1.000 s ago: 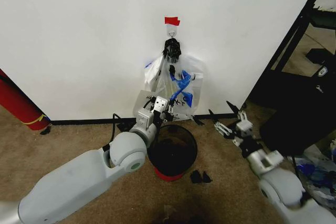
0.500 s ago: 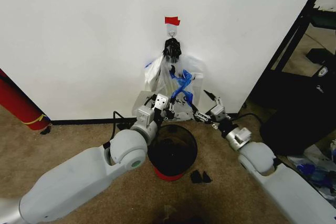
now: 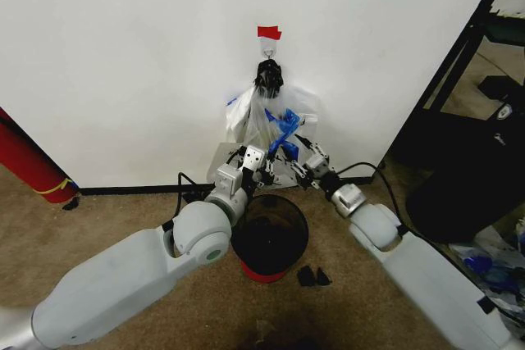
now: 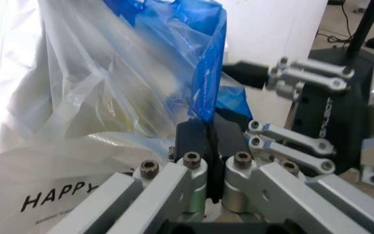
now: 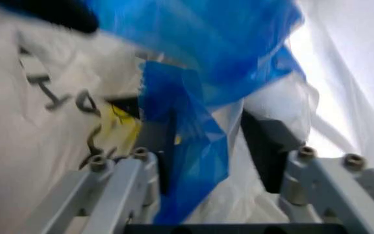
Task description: Pick up the garbage bag from the wall and place it over the trash bin.
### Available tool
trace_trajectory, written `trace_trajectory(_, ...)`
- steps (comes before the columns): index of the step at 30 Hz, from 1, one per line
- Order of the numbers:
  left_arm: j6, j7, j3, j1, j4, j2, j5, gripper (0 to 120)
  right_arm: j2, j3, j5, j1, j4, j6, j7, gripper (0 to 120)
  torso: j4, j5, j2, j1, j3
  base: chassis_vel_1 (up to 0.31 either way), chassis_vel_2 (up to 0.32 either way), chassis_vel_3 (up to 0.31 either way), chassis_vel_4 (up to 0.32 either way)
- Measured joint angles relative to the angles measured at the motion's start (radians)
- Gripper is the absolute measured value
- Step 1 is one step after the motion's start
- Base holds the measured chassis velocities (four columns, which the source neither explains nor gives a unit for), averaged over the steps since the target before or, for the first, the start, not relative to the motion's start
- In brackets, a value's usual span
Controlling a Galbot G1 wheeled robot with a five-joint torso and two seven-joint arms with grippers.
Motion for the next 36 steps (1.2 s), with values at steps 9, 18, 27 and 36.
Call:
trace_trajectory(9, 0.0, -0.003, 0.0, 0.0, -0.001, -0.006, -0.001, 0, -0.004, 0.008, 0.03, -0.014, 0.006, -0.008, 0.047, 3, -0.0001, 0.0, 0.0, 0.0, 0.0, 0.0, 0.0, 0.0, 0.0)
trace_trajectory(18, -0.025, -0.026, -0.055, 0.052, -0.01, -0.001, -0.005, 0, 0.017, 0.1, 0.146, -0.121, 0.086, -0.005, 0.095, 0, 0.0, 0.0001, 0.0, 0.0, 0.0, 0.0, 0.0, 0.0, 0.0)
trace_trajectory(27, -0.132, -0.079, -0.246, 0.228, -0.107, -0.021, -0.088, 0, 0.061, 0.234, 0.364, -0.317, 0.294, 0.005, 0.152, 0, -0.0001, -0.0002, 0.0, 0.0, 0.0, 0.0, 0.0, 0.0, 0.0)
trace_trajectory(36, -0.16, -0.063, -0.385, 0.446, -0.246, -0.003, -0.126, 0, 0.08, 0.292, 0.456, -0.457, 0.423, -0.003, 0.165, 0, 0.0, 0.0, 0.0, 0.0, 0.0, 0.0, 0.0, 0.0, 0.0)
